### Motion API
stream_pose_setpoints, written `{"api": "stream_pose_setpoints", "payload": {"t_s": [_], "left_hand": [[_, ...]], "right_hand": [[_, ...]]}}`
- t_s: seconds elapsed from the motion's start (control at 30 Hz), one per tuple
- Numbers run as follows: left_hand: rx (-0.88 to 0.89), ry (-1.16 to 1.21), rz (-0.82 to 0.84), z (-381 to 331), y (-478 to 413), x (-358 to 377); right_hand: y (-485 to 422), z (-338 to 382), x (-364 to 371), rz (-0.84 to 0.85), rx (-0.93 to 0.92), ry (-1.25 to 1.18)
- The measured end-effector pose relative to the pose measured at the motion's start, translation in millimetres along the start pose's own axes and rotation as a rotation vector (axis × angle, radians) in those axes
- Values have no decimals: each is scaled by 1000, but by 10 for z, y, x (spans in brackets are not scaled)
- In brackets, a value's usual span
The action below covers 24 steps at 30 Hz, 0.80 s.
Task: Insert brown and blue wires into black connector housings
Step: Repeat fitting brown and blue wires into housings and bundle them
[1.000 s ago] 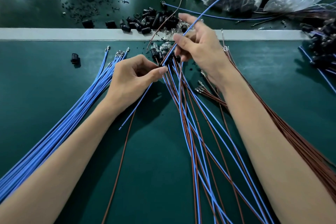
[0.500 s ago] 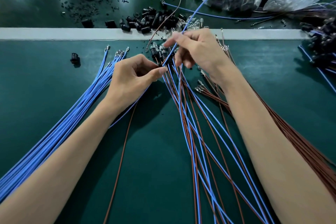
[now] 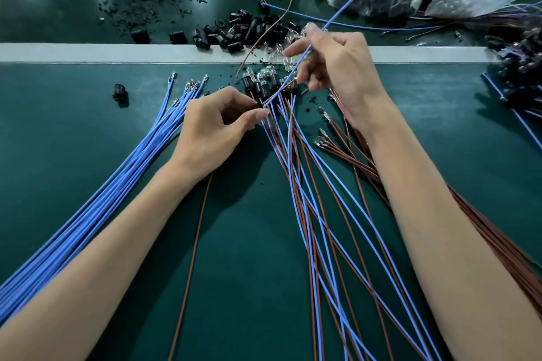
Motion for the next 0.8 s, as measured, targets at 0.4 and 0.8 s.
{"api": "stream_pose_setpoints", "payload": {"t_s": [0.4, 0.8], "left_hand": [[-30, 11, -18, 53, -47, -34], [-28, -6, -62, 51, -46, -45]], "right_hand": [[31, -69, 8, -28, 96, -55], [114, -87, 307, 177, 167, -114]]}}
Point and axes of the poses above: each hand's wrist, its own y-axis away from the middle knuckle, its own x-axis out of the palm, z = x × y, the point moved 10 cm from there along -y, towards the middle knuckle, and after that the axes turned 11 degrees about -y, right-handed, at the moved point
